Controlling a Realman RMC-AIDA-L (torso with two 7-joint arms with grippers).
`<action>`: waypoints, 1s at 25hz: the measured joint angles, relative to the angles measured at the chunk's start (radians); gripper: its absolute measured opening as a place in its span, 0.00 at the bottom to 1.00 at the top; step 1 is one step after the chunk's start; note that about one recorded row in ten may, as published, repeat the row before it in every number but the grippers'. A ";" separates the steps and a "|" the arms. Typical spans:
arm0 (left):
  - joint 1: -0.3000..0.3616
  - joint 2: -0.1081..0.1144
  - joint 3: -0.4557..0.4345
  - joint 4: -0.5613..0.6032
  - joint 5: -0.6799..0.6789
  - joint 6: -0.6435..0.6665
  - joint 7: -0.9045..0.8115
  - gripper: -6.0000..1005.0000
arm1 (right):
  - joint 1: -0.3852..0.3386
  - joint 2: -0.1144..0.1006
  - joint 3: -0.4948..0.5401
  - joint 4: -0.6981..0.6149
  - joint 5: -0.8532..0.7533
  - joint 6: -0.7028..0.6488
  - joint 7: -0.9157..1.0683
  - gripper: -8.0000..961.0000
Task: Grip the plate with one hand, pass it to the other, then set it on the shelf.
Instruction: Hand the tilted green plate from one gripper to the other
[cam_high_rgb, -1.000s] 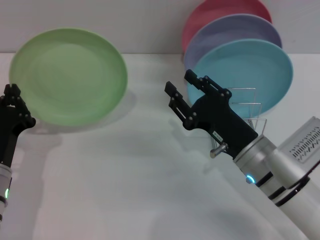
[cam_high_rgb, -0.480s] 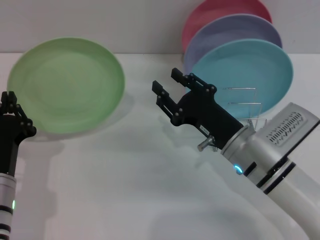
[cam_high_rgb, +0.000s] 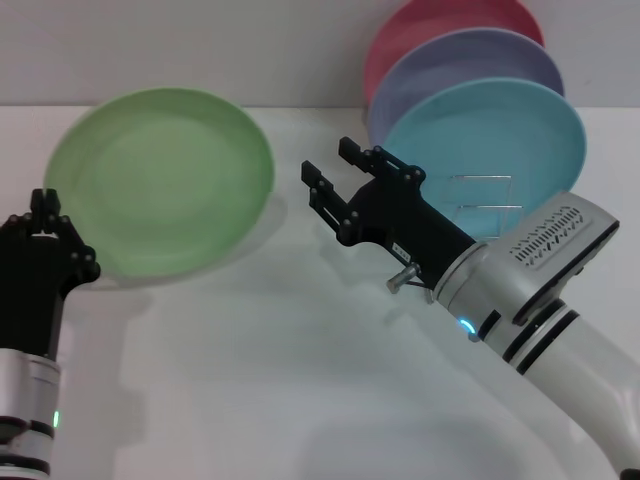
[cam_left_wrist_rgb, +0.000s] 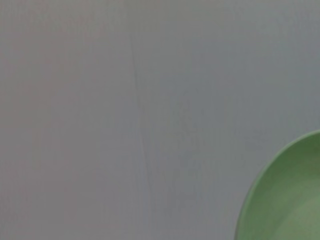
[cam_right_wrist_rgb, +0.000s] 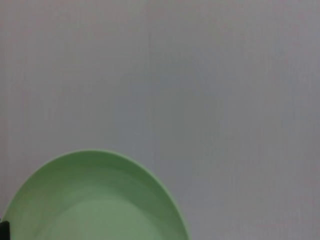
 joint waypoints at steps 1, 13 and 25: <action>-0.002 0.000 0.008 0.005 -0.010 0.002 0.012 0.03 | 0.002 0.000 0.000 0.000 0.000 0.003 0.000 0.54; 0.003 0.000 0.084 0.078 -0.112 0.029 0.133 0.03 | 0.025 0.000 0.001 0.001 -0.002 0.054 0.001 0.54; -0.003 0.000 0.137 0.126 -0.210 0.048 0.208 0.03 | 0.045 0.000 0.004 0.001 -0.002 0.095 0.001 0.54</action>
